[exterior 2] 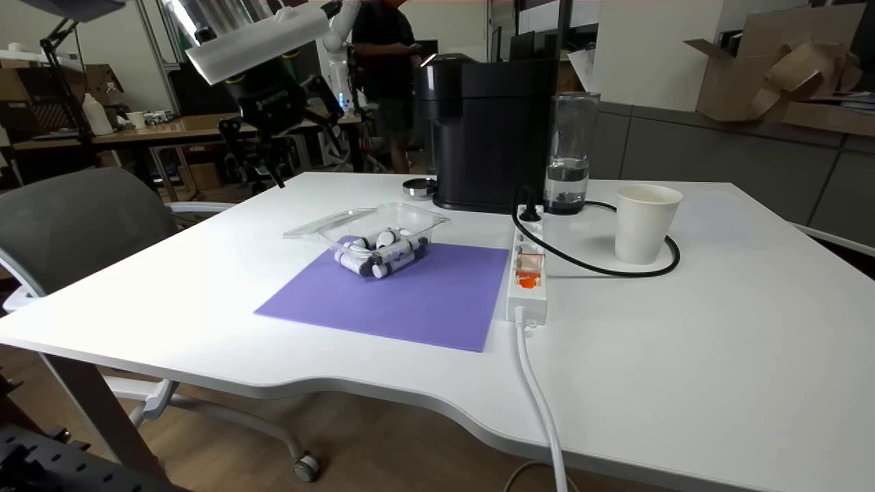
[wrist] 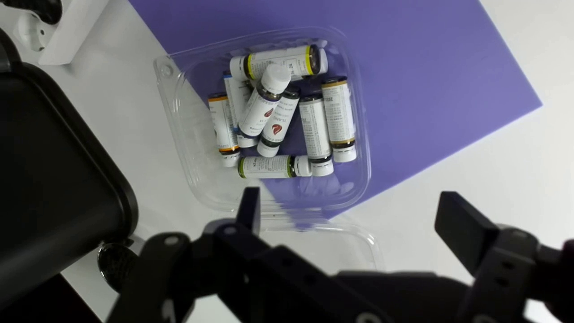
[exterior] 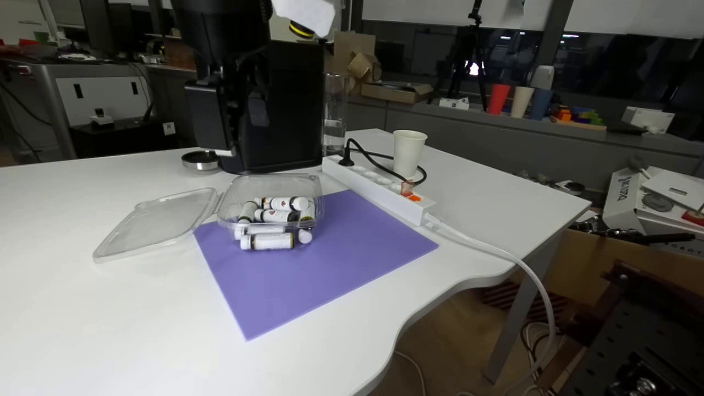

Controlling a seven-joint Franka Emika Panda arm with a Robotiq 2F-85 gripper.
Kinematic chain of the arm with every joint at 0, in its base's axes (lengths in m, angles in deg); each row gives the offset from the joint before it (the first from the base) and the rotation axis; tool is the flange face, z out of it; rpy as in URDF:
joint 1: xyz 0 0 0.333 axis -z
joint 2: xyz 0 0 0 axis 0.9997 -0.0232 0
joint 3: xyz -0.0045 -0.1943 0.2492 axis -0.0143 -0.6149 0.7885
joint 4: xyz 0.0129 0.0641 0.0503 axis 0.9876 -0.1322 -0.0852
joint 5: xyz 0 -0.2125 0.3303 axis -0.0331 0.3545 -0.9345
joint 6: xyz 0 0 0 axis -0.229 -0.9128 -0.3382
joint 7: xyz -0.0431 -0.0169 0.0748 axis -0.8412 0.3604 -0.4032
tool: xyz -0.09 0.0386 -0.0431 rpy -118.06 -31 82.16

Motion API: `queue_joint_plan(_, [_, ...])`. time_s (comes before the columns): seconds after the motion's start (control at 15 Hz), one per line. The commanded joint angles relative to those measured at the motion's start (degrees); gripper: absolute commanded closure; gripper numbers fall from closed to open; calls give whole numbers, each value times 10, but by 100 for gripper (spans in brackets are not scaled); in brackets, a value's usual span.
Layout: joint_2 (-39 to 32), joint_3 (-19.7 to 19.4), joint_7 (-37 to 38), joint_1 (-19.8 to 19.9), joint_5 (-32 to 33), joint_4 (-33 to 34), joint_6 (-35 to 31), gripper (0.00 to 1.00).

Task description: Close the lid of the container

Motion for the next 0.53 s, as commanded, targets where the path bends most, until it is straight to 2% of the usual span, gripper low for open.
queue_joint_plan(0.0, [-14, -9, 69, -12, 121, 19, -7, 0])
queue_joint_plan(0.2, [-31, -3, 139, -26, 252, 30, -6, 0])
queue_joint_plan(0.47, [-61, 3, 233, -54, 359, 42, -3, 0])
